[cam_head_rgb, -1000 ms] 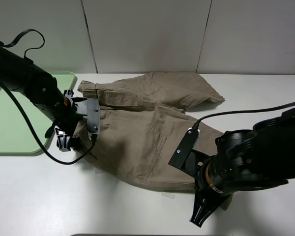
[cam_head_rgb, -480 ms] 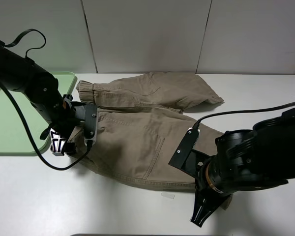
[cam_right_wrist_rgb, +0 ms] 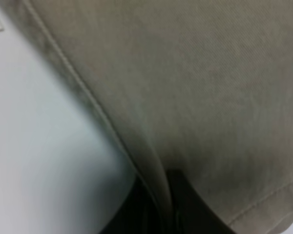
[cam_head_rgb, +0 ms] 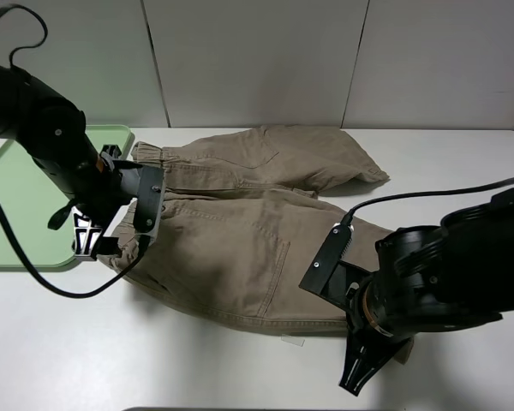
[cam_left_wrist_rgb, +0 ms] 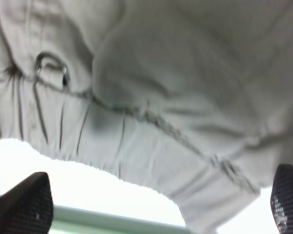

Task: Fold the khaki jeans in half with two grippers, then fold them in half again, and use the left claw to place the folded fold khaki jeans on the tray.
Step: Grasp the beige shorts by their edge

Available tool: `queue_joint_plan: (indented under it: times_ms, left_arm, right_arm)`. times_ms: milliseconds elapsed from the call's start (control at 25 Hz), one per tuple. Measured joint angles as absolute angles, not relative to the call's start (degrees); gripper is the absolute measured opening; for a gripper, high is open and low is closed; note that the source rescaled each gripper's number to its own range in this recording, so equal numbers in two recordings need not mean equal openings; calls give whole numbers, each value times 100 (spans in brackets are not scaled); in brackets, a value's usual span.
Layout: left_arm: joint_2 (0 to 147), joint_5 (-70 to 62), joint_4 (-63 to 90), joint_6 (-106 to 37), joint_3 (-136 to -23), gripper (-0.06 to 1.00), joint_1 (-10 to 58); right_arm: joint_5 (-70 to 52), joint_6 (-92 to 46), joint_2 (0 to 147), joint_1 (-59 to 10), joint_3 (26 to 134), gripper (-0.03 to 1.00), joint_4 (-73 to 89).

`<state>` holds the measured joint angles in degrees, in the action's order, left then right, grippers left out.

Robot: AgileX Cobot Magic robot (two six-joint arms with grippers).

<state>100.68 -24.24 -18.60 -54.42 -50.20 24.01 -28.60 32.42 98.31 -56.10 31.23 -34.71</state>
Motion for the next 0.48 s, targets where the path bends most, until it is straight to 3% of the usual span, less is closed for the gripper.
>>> queue_joint_plan:
  times_ms: [200, 480]
  left_arm:
    - [9892, -3029, -1852, -5972, -5000, 93, 2401]
    - [9905, -2855, -1724, -6843, -4481, 93, 2401]
  right_arm:
    - [-2860, 3242, 9831, -5610, 3123, 8, -3411]
    - [-2860, 3242, 9831, -5610, 3123, 8, -3309]
